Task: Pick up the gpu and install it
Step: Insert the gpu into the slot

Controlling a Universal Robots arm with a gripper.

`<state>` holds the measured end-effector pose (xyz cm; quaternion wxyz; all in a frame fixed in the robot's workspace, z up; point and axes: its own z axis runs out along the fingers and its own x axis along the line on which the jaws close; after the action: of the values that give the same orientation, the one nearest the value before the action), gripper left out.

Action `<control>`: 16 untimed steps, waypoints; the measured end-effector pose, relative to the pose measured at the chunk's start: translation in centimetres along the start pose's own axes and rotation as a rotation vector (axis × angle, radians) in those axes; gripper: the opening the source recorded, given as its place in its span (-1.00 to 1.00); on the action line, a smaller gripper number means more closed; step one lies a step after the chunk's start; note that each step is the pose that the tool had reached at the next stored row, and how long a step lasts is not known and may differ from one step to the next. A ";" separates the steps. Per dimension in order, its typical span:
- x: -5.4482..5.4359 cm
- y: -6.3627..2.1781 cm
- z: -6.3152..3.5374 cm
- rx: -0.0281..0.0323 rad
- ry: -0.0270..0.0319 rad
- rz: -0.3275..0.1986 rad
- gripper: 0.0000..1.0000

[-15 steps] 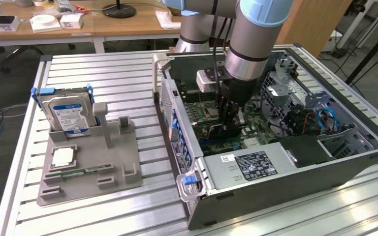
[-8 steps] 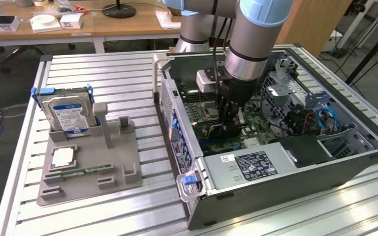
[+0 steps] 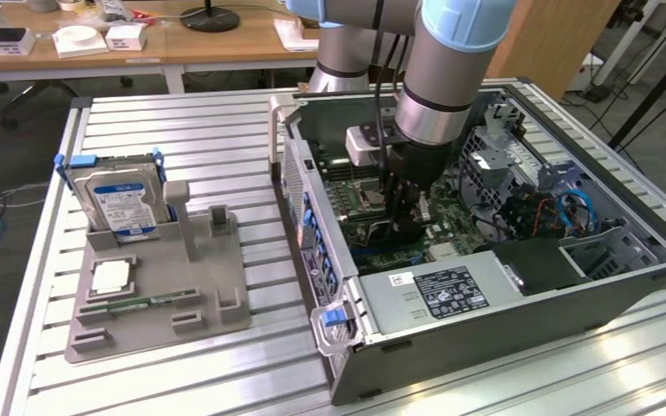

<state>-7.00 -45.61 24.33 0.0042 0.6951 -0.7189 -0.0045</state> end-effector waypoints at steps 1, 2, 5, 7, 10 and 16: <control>0.0 0.00 0.00 0.0000 0.0000 0.000 -0.47; 0.0 0.00 0.01 0.0001 -0.0001 0.000 -0.47; 0.0 0.01 0.01 0.0001 -0.0001 0.000 -0.47; 0.0 0.01 0.01 0.0001 -0.0002 0.000 -0.47; 0.0 0.01 0.02 -0.0002 -0.0005 0.000 -0.47; 0.0 0.01 -0.48 0.0000 0.0001 0.000 -0.21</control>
<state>-7.01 -45.61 24.81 0.0043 0.6950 -0.7190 -0.0045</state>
